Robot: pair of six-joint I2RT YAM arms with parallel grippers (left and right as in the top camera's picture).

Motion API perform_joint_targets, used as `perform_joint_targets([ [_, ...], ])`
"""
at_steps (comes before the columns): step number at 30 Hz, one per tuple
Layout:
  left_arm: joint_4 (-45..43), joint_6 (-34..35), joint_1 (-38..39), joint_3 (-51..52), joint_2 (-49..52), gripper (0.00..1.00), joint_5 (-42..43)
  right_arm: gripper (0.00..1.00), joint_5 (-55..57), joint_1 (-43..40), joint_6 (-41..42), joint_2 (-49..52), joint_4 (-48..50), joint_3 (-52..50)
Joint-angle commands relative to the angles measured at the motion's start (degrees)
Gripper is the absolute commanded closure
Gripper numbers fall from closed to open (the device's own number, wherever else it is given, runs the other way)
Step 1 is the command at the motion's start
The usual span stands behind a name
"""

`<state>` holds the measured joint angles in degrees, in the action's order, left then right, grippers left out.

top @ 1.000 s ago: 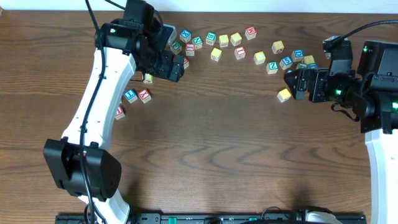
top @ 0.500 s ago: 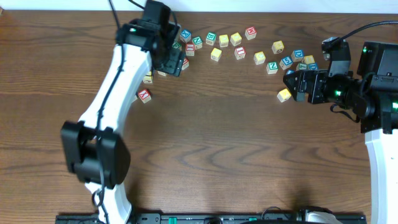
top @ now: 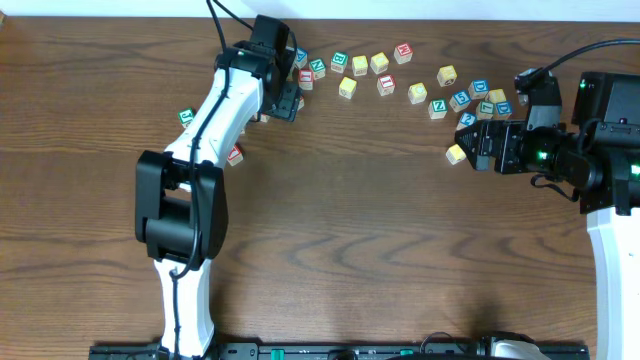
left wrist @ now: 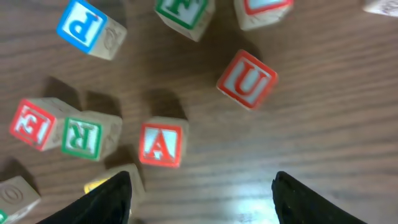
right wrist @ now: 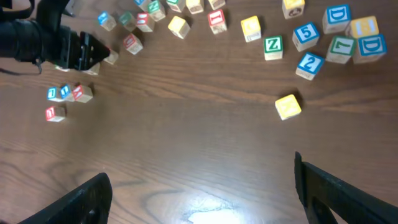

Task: Spell out AI2
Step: 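Lower the left gripper over the red A block and close on it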

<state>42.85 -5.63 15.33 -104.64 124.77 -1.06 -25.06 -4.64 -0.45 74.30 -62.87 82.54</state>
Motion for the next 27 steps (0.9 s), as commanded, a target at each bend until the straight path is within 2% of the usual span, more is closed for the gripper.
perform_joint_targets([
  [1, -1.49, 1.22, -0.22, -0.96, 2.01, 0.28, -4.76, 0.10, 1.38, -0.13, 0.17, -0.13, -0.61, 0.98],
  [8, -5.73, 1.20, -0.26, -0.96, 4.87, 0.28, -5.27, 0.09, 1.86, -0.13, 0.15, -0.13, -0.79, 0.96],
  [21, -6.43, 1.22, -2.03, -0.81, 8.37, 0.28, -5.22, 0.09, 2.67, -0.13, 0.15, -0.13, -1.18, 0.96],
  [27, -6.29, 1.27, -1.97, -0.81, 8.61, 0.33, -5.16, 0.09, 3.13, -0.13, 0.15, -0.13, -1.14, 0.96],
])
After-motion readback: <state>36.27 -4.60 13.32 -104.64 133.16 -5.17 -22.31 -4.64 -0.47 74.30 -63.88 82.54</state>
